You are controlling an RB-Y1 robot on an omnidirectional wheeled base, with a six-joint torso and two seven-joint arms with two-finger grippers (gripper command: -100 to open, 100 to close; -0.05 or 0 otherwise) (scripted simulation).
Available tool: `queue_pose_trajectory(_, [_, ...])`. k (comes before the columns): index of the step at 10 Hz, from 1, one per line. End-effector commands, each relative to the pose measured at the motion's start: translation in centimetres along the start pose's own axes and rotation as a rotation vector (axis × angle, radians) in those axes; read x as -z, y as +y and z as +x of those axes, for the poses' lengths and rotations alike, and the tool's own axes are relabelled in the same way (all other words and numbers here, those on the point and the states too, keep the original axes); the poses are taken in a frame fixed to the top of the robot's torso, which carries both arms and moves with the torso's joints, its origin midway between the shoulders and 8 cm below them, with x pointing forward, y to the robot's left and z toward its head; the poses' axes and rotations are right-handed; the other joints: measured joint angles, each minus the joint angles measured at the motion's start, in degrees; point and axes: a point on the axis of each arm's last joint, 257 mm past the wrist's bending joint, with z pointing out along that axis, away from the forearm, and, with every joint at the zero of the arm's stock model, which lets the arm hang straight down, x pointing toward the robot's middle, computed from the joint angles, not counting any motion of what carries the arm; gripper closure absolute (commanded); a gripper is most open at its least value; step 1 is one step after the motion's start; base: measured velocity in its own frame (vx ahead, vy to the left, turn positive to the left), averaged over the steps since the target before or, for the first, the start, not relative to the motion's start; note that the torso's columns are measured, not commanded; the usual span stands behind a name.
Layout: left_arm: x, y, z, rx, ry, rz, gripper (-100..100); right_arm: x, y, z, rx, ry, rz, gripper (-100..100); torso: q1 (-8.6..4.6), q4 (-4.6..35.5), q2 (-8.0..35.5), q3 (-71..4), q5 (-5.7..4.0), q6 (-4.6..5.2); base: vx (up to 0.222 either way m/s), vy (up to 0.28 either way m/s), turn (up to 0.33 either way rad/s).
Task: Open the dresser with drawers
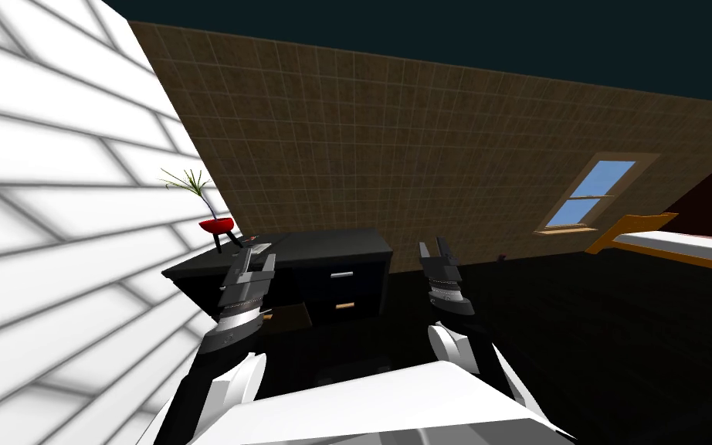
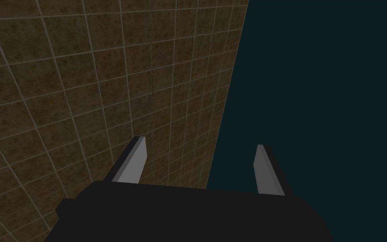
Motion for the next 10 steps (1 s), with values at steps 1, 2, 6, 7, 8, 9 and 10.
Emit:
queue_pose_trajectory(1, [0.0, 0.0, 0.0, 0.000, 0.000, 0.000, 0, 0.0, 0.0, 0.0, 0.000, 0.000, 0.000, 0, 0.00, 4.2, 4.2, -8.5, 0.00, 0.00, 0.000, 0.000, 0.000])
queue_pose_trajectory(2, [0.0, 0.0, 0.0, 0.000, 0.000, 0.000, 0, 0.0, 0.0, 0.0, 0.000, 0.000, 0.000, 0, 0.00, 8.5, 8.5, -16.9, 0.00, 0.00, 0.000, 0.000, 0.000])
queue_pose_trajectory(6, [0.7, 2.8, 0.7, -0.023, 0.063, -0.053, -100, 0.0, 0.0, 0.0, 0.000, 0.000, 0.001, 0, -0.03, 19.4, 19.3, -38.9, 0.00, 0.00, 0.018, -0.016, -0.011])
queue_pose_trajectory(7, [1.0, 3.6, 0.7, -0.026, 0.070, -0.069, -100, 0.0, 0.0, 0.0, 0.000, 0.000, 0.001, 0, -0.08, 19.5, 19.5, -39.2, -0.02, 0.00, 0.037, -0.042, -0.016])
queue_pose_trajectory(8, [1.2, 4.5, 0.8, -0.029, 0.076, -0.086, -100, 0.0, 0.0, 0.0, 0.000, 0.000, 0.001, 0, -0.06, 19.6, 19.5, -39.2, -0.02, 0.00, 0.042, -0.036, -0.017])
queue_pose_trajectory(9, [1.9, 6.3, 0.8, -0.032, 0.083, -0.122, -100, 0.0, 0.0, 0.0, 0.000, 0.000, 0.001, 0, 0.00, 19.6, 19.6, -39.2, 0.00, 0.00, 0.065, -0.039, -0.030])
queue_pose_trajectory(10, [2.2, 7.3, 0.8, -0.033, 0.085, -0.140, -100, 0.0, 0.0, 0.0, 0.000, 0.000, 0.001, 0, 0.00, 19.6, 19.5, -39.2, 0.00, 0.00, 0.066, -0.043, -0.023])
